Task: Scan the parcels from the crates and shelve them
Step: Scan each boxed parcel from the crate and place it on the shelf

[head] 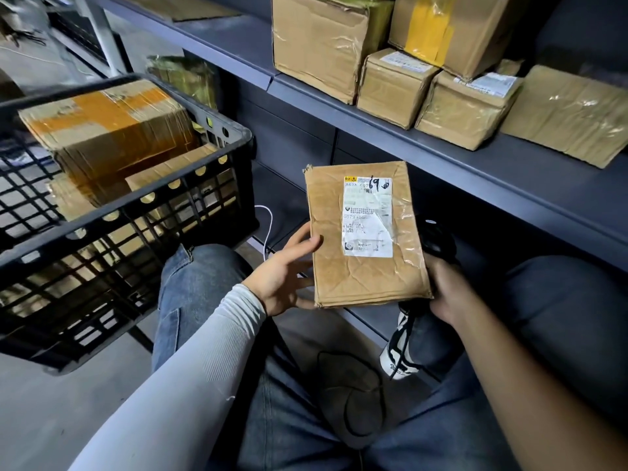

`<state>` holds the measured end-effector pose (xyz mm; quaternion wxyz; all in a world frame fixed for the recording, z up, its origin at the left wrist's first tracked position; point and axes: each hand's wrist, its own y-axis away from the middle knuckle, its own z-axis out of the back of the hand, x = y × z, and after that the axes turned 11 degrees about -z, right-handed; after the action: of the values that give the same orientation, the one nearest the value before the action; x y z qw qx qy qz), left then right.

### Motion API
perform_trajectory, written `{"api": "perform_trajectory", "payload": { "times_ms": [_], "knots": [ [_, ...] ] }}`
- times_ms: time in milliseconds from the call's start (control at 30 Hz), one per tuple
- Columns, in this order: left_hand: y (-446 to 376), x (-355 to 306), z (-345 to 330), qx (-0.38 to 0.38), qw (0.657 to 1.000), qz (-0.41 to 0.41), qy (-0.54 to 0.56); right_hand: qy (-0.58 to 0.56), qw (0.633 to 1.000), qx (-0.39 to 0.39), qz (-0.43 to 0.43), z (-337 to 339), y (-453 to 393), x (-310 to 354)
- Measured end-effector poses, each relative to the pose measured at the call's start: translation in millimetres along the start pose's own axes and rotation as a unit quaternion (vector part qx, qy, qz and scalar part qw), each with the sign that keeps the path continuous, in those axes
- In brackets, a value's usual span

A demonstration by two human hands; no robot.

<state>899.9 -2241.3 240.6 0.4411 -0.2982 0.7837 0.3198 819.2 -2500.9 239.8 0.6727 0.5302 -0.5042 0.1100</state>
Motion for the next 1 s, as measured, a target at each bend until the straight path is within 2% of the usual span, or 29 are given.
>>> {"api": "perform_trajectory", "payload": {
  "times_ms": [133,233,400,533,633,800,1000],
  "knots": [
    [-4.6,3.6,1.9,-0.033,0.999,0.016,-0.009,0.014,0.999,-0.030,-0.007,2.1,0.4,0.9],
    [-9.8,4.8,5.0,-0.058,0.998,-0.001,-0.024,0.008,0.998,-0.050,0.023,5.2,0.1,7.0],
    [-21.5,-1.8,7.8,-0.110,0.993,-0.043,-0.023,0.016,0.999,0.005,0.042,8.8,14.9,21.4],
    [-31.7,-7.0,11.0,-0.122,0.989,-0.068,-0.050,0.044,0.997,-0.015,0.053,-1.8,24.4,20.8],
    [-37.5,-9.8,15.3,-0.142,0.984,-0.079,-0.070,0.051,0.998,0.019,0.039,-17.2,30.5,18.0],
    [-40.7,-5.1,18.9,-0.156,0.981,-0.076,-0.086,0.091,0.995,0.029,0.037,-37.3,36.5,8.8],
    [-38.8,0.1,16.7,-0.172,0.976,-0.086,-0.104,0.082,0.996,0.041,0.019,-47.2,55.4,3.2]
  ]
}}
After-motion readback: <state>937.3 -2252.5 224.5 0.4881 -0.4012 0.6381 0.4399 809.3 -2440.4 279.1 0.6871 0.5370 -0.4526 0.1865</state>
